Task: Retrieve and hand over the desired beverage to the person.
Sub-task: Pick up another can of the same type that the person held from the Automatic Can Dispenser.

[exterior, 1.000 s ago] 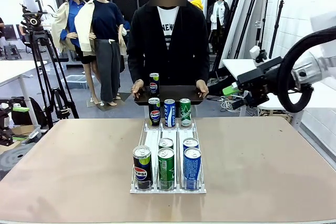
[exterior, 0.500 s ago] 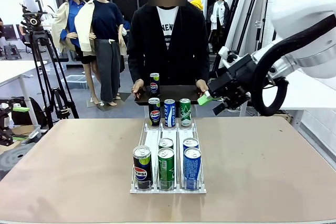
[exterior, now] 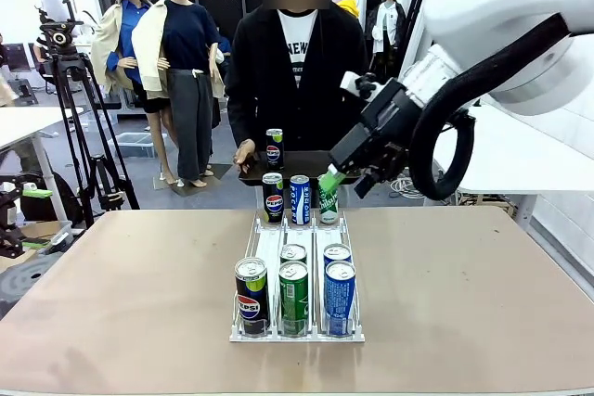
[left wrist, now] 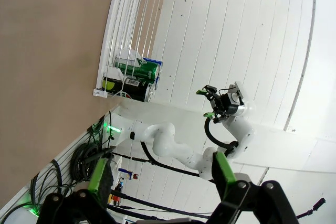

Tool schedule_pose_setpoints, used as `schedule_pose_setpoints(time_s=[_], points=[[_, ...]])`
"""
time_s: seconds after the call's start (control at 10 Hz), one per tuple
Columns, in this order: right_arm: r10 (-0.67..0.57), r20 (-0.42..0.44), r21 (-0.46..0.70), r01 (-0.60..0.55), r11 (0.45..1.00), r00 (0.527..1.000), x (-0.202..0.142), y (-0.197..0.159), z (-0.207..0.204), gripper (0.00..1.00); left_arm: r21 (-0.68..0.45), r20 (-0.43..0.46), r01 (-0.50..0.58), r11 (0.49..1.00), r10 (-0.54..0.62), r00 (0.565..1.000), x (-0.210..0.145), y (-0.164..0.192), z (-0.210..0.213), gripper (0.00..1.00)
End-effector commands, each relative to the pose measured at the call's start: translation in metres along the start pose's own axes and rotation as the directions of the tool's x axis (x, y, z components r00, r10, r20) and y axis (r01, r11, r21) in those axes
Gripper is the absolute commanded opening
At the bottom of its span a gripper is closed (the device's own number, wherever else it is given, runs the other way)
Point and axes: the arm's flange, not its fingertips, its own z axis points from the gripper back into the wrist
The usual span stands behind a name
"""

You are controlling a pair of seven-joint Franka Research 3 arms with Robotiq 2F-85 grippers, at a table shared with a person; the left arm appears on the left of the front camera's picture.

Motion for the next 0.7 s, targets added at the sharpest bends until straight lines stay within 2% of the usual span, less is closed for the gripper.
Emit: schedule_pose_setpoints(time_s=[0.0,0.3,0.6], points=[[0.023,-0.085,-0.078,-0.029,0.996,0.996,0.009,0.02,-0.023,1.0,0.006,0.0,0.001,1.0,-0.001,1.0,-0.005,-0.001,0.001,1.0],[0.072,-0.15,-0.149,-0.095,0.984,0.986,0.007,0.048,-0.048,1.0,0.006,0.0,0.001,1.0,-0.001,1.0,-0.005,-0.001,0.001,1.0],[0.074,-0.17,-0.216,-0.11,0.97,0.983,0.015,0.056,-0.078,1.0,0.006,0.0,0.001,1.0,-0.001,1.0,-0.005,-0.001,0.001,1.0]])
